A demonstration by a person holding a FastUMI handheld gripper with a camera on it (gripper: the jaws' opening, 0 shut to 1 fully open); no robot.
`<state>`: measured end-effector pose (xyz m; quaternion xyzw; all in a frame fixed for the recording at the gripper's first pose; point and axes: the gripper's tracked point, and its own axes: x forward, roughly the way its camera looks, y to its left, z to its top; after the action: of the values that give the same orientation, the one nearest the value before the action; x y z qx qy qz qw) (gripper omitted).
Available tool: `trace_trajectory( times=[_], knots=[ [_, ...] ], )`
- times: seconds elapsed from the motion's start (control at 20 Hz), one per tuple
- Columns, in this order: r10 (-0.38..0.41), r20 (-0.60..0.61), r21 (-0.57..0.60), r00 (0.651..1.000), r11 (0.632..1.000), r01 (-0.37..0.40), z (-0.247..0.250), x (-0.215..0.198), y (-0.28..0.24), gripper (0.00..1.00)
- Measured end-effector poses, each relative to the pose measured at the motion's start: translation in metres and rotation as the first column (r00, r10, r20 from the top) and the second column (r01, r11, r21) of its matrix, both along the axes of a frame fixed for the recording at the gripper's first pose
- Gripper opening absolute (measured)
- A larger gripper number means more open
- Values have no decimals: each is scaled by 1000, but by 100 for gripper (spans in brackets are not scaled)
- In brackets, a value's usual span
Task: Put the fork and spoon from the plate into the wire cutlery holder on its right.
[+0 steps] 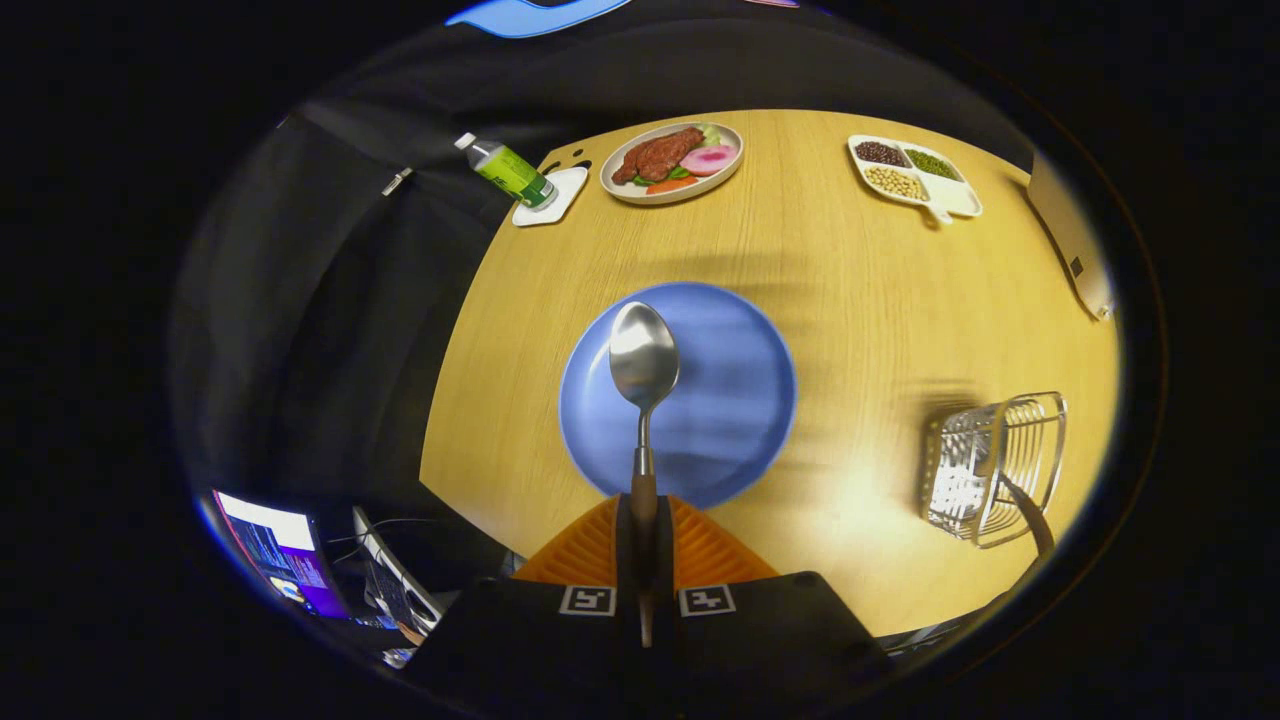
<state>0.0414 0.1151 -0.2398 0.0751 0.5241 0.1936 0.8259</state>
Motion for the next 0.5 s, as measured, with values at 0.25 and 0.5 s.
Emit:
trace_trajectory(
  times=[0.25, 0.5],
  knots=[
    [23, -12, -49, 1000, 999, -24, 37, -22, -65, 8],
    [39, -77, -124, 996, 991, -48, 61, -36, -126, 8]
  ],
)
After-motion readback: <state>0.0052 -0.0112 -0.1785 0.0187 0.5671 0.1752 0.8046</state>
